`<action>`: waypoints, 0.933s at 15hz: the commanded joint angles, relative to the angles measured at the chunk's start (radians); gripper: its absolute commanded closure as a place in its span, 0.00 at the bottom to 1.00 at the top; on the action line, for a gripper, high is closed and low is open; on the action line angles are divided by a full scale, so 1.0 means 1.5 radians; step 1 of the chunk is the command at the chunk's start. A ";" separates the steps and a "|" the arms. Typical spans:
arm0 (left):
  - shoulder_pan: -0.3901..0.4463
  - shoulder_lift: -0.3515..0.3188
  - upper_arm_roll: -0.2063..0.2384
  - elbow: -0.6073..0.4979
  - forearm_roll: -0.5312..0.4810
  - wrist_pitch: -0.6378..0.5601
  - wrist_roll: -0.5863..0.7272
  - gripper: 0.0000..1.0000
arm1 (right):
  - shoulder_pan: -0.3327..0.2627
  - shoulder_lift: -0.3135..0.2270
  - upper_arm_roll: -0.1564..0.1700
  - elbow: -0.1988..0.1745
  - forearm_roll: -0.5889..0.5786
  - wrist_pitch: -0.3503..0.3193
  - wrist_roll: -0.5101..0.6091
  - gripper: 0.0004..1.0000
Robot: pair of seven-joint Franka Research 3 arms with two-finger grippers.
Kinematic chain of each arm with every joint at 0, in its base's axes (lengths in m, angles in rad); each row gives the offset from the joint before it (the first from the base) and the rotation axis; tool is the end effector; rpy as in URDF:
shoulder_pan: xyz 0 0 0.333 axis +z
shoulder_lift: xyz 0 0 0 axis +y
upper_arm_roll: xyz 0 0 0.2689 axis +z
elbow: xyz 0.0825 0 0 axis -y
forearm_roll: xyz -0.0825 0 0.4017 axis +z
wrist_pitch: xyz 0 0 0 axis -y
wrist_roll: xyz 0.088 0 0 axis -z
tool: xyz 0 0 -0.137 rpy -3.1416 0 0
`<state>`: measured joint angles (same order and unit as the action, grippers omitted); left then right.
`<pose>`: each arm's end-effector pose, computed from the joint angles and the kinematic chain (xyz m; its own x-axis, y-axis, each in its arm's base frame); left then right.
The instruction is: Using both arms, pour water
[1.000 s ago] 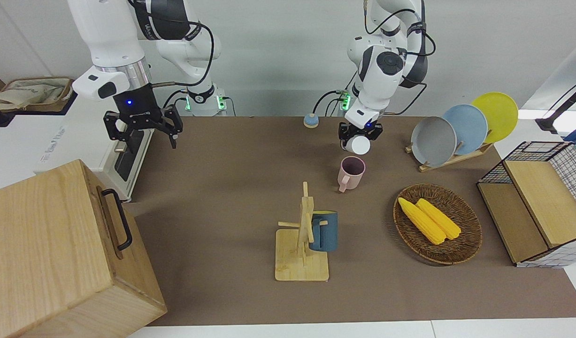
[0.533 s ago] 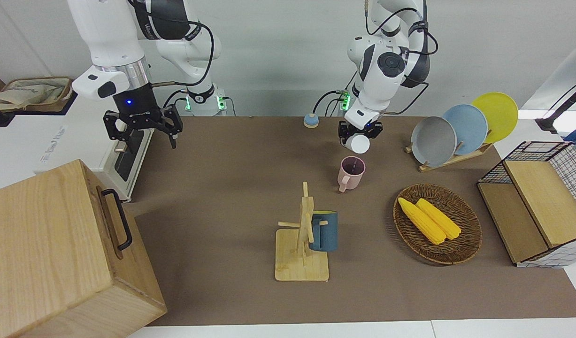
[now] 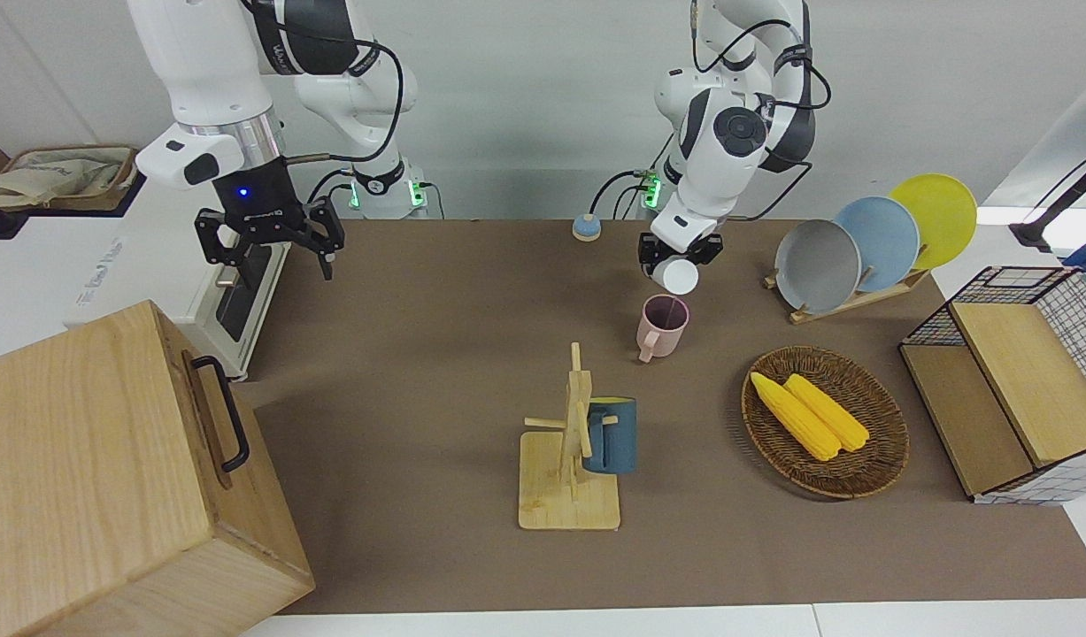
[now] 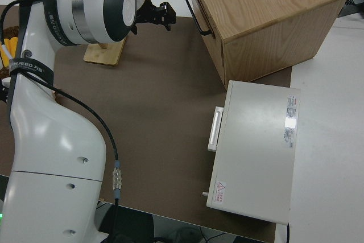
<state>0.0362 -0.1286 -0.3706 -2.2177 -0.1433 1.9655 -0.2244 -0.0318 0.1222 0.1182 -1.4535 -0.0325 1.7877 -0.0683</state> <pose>0.4761 -0.1779 0.3319 0.9883 -0.0432 -0.1465 -0.0369 -0.9983 0.0459 0.6297 0.0470 0.5555 0.9654 0.1552 0.2095 0.1518 -0.9879 0.0325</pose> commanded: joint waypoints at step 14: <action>0.000 -0.067 0.001 -0.042 0.008 0.001 -0.011 1.00 | -0.009 -0.005 0.005 -0.001 0.008 0.003 -0.007 0.01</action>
<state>0.0361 -0.1588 -0.3707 -2.2368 -0.1419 1.9512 -0.2291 -0.0318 0.1222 0.1182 -1.4535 -0.0325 1.7877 -0.0683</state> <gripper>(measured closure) 0.361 0.009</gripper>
